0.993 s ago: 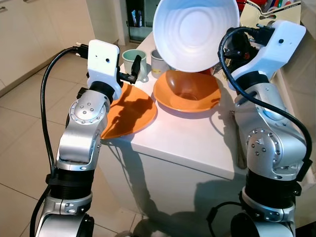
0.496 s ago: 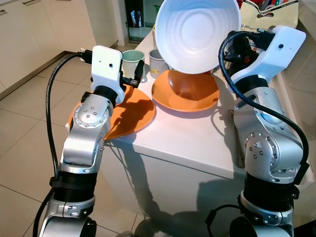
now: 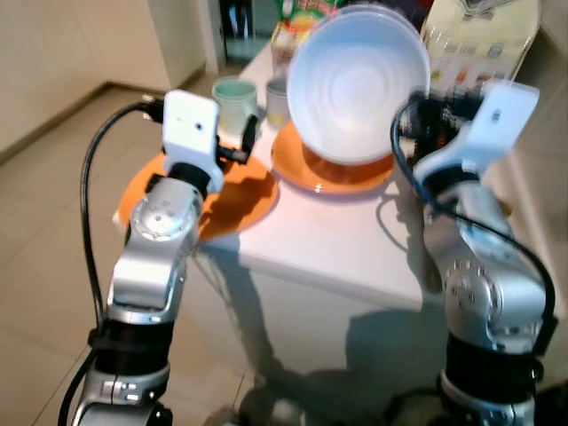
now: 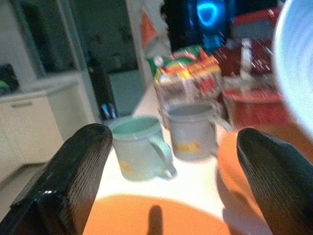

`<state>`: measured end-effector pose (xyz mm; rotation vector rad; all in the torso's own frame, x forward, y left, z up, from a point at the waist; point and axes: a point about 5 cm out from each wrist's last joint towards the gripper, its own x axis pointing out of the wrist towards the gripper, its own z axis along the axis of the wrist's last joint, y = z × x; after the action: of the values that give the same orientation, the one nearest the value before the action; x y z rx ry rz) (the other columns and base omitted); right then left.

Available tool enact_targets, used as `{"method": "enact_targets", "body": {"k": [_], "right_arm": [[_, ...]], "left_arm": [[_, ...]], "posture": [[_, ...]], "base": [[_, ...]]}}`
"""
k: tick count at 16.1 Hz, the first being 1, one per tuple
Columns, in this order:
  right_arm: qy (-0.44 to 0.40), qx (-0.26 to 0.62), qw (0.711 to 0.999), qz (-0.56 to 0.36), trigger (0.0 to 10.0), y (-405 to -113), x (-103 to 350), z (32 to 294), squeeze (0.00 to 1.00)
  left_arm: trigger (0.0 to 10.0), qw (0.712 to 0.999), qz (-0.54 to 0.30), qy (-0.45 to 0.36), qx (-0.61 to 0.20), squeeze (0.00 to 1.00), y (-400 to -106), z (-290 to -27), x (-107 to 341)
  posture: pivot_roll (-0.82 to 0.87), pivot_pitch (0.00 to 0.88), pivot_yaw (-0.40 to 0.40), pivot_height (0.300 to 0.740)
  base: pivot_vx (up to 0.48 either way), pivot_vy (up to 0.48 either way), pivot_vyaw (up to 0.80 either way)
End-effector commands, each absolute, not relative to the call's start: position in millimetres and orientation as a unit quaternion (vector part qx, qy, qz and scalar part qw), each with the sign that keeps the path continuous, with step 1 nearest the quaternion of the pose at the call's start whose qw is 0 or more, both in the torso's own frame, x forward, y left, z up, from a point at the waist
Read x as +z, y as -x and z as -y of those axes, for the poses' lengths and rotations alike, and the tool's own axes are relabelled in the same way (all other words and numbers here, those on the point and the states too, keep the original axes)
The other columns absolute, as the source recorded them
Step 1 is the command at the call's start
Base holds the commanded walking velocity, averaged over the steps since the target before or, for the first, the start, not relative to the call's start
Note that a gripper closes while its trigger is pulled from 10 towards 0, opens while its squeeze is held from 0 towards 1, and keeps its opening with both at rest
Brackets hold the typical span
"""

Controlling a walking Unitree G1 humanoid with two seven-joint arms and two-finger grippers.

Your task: Setting the table

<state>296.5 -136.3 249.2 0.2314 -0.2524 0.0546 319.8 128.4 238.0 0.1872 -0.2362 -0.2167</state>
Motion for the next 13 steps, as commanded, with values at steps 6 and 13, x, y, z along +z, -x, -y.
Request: {"method": "enact_targets", "body": {"k": [6,13], "right_arm": [[-0.113,0.018,0.978,0.174,10.0,-290.2,267.7,138.0,0.00],[-0.107,-0.016,0.980,0.167,10.0,-289.4,263.2,142.8,0.00]], "left_arm": [[10.0,0.981,0.122,-0.108,-0.108,0.00,-321.4,-133.1,244.5],[10.0,0.984,0.102,-0.119,-0.086,0.00,-323.3,-138.2,237.4]], "posture": [[0.01,0.000,0.038,0.740],[0.02,0.000,0.049,0.740]], "base": [[-0.361,0.000,0.00],[0.000,0.000,0.00]]}}
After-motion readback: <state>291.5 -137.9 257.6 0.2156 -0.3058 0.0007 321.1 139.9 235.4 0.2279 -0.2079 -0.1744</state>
